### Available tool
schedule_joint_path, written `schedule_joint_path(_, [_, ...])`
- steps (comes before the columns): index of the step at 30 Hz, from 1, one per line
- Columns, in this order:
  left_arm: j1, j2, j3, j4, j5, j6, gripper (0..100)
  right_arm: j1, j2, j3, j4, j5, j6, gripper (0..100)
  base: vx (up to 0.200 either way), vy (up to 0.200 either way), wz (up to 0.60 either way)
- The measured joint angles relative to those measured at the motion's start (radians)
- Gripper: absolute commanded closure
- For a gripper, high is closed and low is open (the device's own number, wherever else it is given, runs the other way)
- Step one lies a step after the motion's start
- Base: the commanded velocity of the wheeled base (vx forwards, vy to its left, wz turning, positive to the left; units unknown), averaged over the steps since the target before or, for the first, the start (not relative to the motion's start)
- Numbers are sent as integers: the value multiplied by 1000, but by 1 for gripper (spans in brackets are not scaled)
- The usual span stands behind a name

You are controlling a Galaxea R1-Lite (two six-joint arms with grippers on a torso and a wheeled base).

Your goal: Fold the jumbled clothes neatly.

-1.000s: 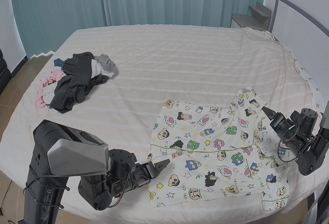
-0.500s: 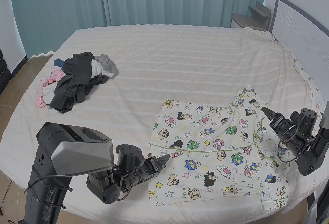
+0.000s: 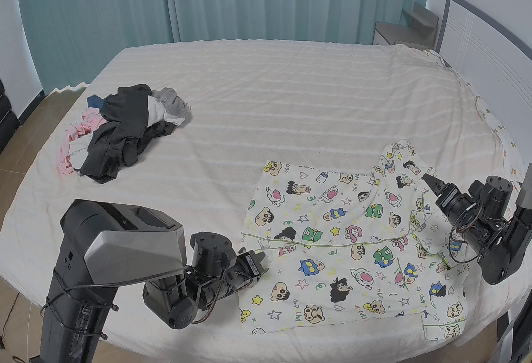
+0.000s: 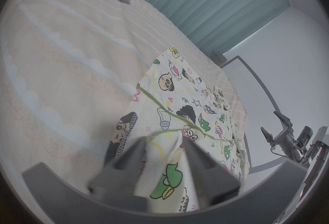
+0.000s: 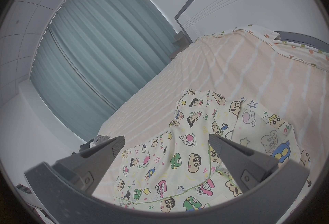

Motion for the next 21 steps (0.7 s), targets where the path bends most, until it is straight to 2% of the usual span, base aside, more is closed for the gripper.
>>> schedule_joint_path(14, [4, -31, 10, 2, 57, 8, 100, 0, 7, -1, 0, 0, -1, 0, 0, 0, 0])
schedule_joint_path(21, [34, -75, 10, 49, 59, 103, 100, 0, 6, -1, 0, 0, -1, 0, 0, 0, 0])
